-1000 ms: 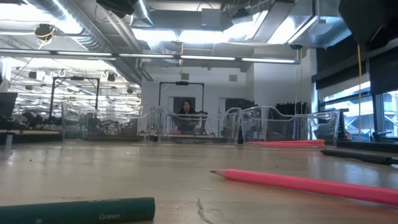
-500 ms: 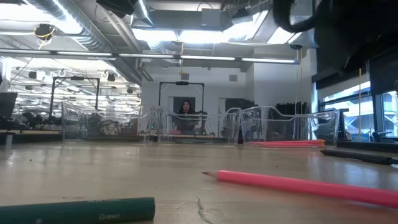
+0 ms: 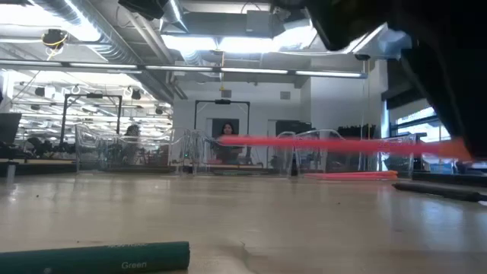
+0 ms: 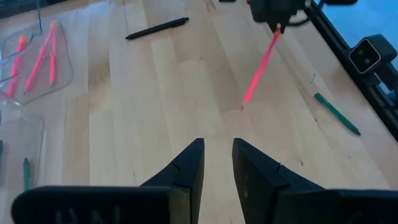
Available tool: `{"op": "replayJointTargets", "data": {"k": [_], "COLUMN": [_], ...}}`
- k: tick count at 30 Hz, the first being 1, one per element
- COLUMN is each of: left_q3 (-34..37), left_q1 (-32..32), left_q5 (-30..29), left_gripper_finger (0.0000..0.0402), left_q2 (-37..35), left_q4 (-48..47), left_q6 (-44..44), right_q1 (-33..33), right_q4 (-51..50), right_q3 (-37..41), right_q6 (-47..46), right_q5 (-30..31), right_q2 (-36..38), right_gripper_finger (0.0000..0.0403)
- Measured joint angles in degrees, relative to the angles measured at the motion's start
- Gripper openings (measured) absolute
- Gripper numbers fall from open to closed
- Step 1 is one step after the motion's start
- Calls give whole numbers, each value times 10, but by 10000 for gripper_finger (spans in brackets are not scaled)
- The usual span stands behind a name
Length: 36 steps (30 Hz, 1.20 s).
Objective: Sort crayons/erasers/pens/pencils in bins
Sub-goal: Put the pink pencil into the right transparent bin
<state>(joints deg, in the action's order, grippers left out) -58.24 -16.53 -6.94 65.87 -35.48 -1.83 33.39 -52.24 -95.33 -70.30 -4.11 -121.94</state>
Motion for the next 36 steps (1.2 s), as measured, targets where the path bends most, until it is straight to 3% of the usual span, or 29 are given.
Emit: {"op": "replayJointTargets", "data": {"k": [5,11,20,29,36], "left_q3": [0,0,-1,-1,-1], "left_q1": [0,2,22,83,130], "left_q5": [0,-2,-59,-60,-59], "left_gripper_finger": [76,76,76,76,76], "left_q2": [0,-14,-45,-44,-44], "left_q4": [-3,-16,-9,38,123], "left_q6": [-5,-31,-34,-32,-31], "right_q1": [-24,-53,-151,-318,-454], "right_q4": [-44,-172,-379,-377,-377], "right_q3": [-1,-1,-1,1,1], "right_q6": [-1,0,70,302,532], "right_q5": [15,49,115,245,276], "right_q2": [46,120,228,314,346], "right_gripper_finger": [38,39,40,41,41]}}
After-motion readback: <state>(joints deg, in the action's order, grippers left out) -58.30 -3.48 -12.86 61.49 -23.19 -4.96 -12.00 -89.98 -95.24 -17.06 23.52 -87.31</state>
